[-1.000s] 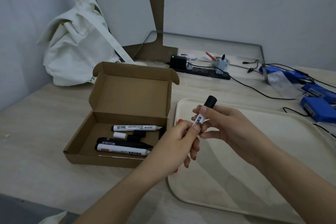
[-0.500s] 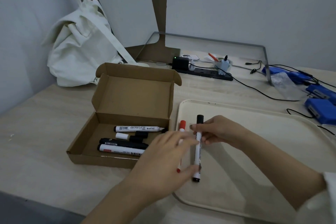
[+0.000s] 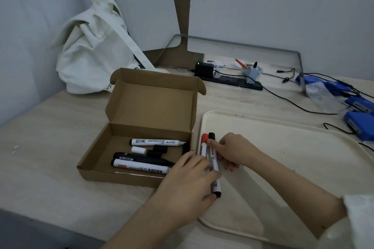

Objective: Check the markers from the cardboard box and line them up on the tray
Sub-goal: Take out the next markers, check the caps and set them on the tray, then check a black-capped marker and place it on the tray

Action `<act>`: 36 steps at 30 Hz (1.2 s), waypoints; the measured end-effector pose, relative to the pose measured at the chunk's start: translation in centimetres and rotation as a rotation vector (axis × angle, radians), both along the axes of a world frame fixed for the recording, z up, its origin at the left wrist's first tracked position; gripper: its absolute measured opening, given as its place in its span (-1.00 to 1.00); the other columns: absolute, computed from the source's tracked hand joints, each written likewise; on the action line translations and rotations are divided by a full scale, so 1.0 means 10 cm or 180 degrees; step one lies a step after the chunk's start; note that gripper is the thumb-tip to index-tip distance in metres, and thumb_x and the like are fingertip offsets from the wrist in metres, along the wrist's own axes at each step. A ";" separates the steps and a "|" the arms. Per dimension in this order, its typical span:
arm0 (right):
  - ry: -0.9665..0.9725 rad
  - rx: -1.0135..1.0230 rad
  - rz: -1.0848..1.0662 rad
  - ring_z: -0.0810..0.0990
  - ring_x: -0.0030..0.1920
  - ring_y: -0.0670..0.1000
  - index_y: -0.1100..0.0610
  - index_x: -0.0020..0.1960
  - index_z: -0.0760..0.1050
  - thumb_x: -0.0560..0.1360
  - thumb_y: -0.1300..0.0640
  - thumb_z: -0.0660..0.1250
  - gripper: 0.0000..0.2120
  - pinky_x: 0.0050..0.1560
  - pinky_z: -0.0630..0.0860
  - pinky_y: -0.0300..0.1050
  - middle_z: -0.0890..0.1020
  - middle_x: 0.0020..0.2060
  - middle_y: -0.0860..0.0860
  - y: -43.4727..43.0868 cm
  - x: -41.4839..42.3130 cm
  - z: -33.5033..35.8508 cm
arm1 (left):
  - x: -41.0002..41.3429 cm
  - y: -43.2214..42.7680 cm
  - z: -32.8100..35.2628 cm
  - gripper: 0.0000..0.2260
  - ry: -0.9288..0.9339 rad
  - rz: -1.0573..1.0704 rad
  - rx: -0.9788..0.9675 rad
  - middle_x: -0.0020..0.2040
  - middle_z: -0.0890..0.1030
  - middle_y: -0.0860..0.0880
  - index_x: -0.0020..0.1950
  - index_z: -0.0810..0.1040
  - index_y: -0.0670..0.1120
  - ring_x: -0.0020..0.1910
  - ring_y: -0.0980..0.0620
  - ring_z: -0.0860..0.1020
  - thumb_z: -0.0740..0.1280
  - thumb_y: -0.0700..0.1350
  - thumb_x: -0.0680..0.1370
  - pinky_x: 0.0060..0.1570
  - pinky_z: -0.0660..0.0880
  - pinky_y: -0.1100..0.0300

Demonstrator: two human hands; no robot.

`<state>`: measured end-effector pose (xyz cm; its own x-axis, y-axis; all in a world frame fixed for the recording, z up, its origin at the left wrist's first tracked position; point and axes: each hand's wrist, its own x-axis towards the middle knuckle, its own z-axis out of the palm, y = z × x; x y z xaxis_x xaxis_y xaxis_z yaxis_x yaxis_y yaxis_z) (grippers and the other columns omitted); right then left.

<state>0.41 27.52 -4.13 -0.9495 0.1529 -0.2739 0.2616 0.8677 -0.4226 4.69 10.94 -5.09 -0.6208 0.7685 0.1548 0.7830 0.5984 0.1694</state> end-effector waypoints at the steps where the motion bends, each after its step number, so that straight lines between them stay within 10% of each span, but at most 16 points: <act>1: -0.0027 0.0022 0.0026 0.37 -0.76 -0.16 0.15 -0.45 0.41 0.55 -0.17 0.08 -0.45 -0.57 0.39 -0.33 0.51 -0.61 0.00 -0.01 0.00 0.02 | 0.00 -0.01 -0.01 -0.65 0.0001 0.0015 0.0049 -0.12 0.61 0.16 -0.03 0.58 0.15 -0.05 0.16 0.55 0.09 0.15 0.33 0.20 0.33 0.19; 9: 0.1285 0.0617 0.0390 0.56 -0.37 -0.02 0.12 -0.20 0.54 0.54 -0.09 0.14 -0.65 -0.28 0.51 -0.12 0.64 -0.33 0.02 -0.20 -0.01 0.55 | -0.37 -0.48 0.23 -0.72 0.0010 0.0622 0.0816 0.27 0.40 0.20 0.28 0.37 0.15 0.21 0.30 0.28 0.14 0.04 0.56 0.15 0.18 0.38; 16: 0.0588 0.1447 0.2217 0.53 -0.12 0.01 0.09 -0.01 0.52 0.54 0.09 0.16 -0.82 -0.16 0.47 -0.12 0.61 -0.09 0.04 -0.70 -0.05 0.62 | -0.88 -0.71 0.19 -0.80 0.0692 0.0808 -0.0645 0.01 0.58 0.01 0.08 0.54 -0.01 -0.01 -0.01 0.51 0.16 -0.13 0.55 -0.23 0.25 0.19; 26: 0.0229 0.2897 0.2382 0.25 -0.47 -0.04 0.18 0.11 0.45 0.54 0.24 0.18 -0.83 -0.51 0.12 -0.21 0.42 -0.38 0.02 -0.96 -0.11 0.41 | -1.00 -0.67 0.23 -0.88 0.0916 0.0541 -0.1621 0.01 0.56 -0.05 0.04 0.46 -0.09 -0.03 -0.04 0.52 0.20 -0.14 0.54 -0.25 0.24 0.15; 36: 0.0301 0.2854 0.1899 0.21 -0.49 -0.04 0.15 -0.24 0.39 0.54 0.22 0.20 -0.82 -0.51 0.07 -0.20 0.28 -0.46 0.03 -0.92 -0.07 0.35 | -0.90 -1.20 0.29 -0.83 0.1063 0.0798 -0.0060 -0.38 0.58 0.06 -0.22 0.59 -0.03 -0.49 0.08 0.47 0.52 -0.11 0.26 -0.54 0.09 0.40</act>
<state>-0.25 18.33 -0.65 -0.9486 -0.2328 -0.2142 -0.3059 0.8476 0.4335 -4.29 -1.05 -2.19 -0.7072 0.6045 0.3667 0.6227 0.7781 -0.0818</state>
